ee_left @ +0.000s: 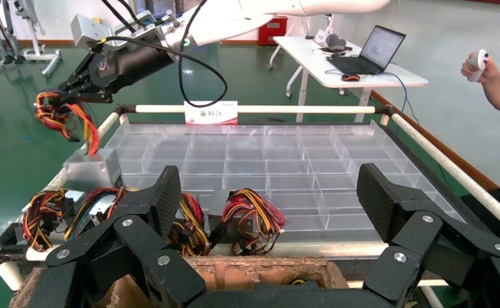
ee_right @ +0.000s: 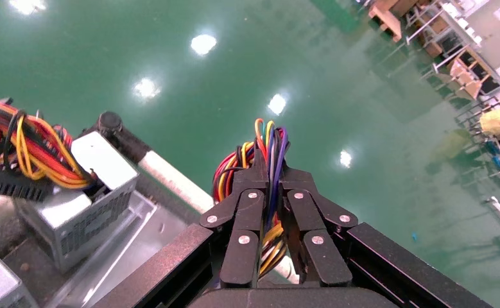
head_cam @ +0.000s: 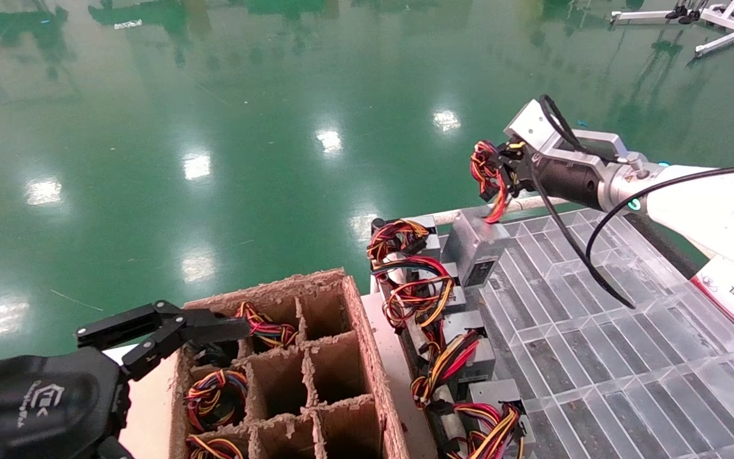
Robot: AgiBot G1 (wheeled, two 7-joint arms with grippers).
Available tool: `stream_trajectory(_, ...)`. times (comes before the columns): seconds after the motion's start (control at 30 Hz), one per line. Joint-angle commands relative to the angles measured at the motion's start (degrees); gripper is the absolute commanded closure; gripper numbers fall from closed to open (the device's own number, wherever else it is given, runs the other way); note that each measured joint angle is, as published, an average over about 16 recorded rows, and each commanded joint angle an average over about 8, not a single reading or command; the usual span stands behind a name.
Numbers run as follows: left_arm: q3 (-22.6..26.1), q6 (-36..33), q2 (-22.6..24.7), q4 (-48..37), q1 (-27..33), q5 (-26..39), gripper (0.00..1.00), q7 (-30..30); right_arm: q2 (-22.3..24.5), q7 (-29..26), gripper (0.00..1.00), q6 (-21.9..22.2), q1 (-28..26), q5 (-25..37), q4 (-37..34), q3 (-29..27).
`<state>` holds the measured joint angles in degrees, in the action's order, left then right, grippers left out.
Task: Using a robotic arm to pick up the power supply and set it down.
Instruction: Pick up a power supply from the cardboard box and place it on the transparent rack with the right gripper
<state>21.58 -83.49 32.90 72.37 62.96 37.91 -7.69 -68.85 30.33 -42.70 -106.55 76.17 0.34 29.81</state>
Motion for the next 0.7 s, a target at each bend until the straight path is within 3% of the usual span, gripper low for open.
stream_trajectory(0.03,0.0,0.0,0.0,0.0,0.0,0.0,0.0,0.0,0.02,0.2,1.0,0.05,-0.12,0.14,-0.02,0.09)
stream_trajectory(0.23,0.0,0.0,0.0,0.0,0.0,0.0,0.0,0.0,-0.81,0.17,1.0,-0.38,0.08,0.44,-0.26,0.31)
stream_trajectory(0.33,0.0,0.0,0.0,0.0,0.0,0.0,0.0,0.0,-1.29,0.27,0.9,-0.41,0.46,0.67,-0.36,0.47)
stream_trajectory(0.4,0.01,0.0,0.0,0.0,0.0,0.0,0.0,0.0,-1.53,0.41,0.72,-0.32,0.76,0.84,-0.41,0.58)
stream_trajectory(0.57,0.0,0.01,0.0,-0.01,-0.01,-0.01,0.0,0.0,-1.88,0.77,0.14,0.01,1.27,1.14,-0.45,0.78)
stream_trajectory(0.63,0.0,0.01,0.0,-0.01,-0.01,-0.01,0.0,0.01,-1.93,0.82,0.02,0.07,1.34,1.18,-0.45,0.79)
stream_trajectory(0.7,0.0,0.02,-0.01,-0.02,-0.01,-0.01,0.0,0.01,-1.98,0.87,0.0,0.14,1.41,1.22,-0.45,0.81)
